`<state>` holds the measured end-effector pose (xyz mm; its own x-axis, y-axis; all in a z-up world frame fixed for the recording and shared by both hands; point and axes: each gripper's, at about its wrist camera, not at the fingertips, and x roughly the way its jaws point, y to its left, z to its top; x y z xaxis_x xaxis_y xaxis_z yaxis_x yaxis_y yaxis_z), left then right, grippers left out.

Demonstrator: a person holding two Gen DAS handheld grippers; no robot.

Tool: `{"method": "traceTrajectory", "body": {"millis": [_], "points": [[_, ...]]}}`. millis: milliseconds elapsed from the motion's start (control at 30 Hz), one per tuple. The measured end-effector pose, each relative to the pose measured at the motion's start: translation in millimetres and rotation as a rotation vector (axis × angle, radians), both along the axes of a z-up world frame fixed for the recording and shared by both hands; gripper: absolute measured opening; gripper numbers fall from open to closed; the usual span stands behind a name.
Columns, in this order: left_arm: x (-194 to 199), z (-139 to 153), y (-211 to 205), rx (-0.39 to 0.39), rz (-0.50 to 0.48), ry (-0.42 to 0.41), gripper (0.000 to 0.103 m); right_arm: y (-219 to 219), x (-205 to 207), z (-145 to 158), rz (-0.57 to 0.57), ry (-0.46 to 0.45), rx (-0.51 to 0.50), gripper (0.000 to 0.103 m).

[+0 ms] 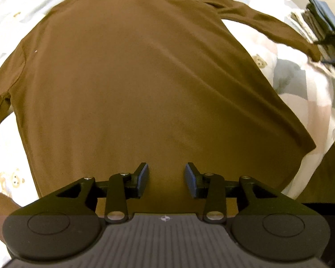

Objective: Fold clothes

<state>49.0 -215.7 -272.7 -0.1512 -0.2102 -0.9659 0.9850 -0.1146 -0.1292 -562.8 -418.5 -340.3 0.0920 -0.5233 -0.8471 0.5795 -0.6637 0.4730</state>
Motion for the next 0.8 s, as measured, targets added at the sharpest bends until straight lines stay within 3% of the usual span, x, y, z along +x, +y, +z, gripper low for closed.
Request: {"method": "traceTrajectory", "body": {"millis": [100,133,167,233,333,467,533,600,633,667,733,800], "points": [[3,-5,-2,0.011,0.027,0.010,0.040,5,-13,-38,-0.233,-0.147,-0.063,0.061],[4,-6,-3,0.015,0.032,0.011,0.040,4,-14,-44,-0.268,-0.172,-0.090,0.044],[4,-7,-4,0.017,0.034,0.012,0.040,-1,-12,-44,-0.263,-0.167,-0.109,0.010],[3,-9,-5,0.020,0.035,0.014,0.040,-10,-6,-38,-0.240,-0.136,-0.155,0.006],[2,-6,-3,0.009,0.037,0.024,0.040,-18,20,17,-0.071,0.075,-0.319,0.006],[6,-8,-2,0.008,0.070,0.028,0.040,-30,36,70,0.053,0.294,-0.469,0.006],[7,-11,-5,0.002,0.093,0.034,0.042,-45,36,80,0.105,0.387,-0.493,0.006],[8,-13,-5,-0.005,0.126,0.037,0.043,-64,36,76,0.157,0.437,-0.453,0.008],[10,-14,-4,-0.009,0.148,0.037,0.043,-71,37,68,0.180,0.447,-0.404,0.016],[14,-12,-2,-0.014,0.179,0.038,0.043,-76,41,62,0.207,0.461,-0.347,0.033],[25,-6,6,-0.032,0.251,0.041,0.044,-80,59,56,0.274,0.515,-0.216,0.042],[37,3,19,-0.058,0.326,0.009,0.049,-77,81,63,0.314,0.626,-0.170,0.063]]}}
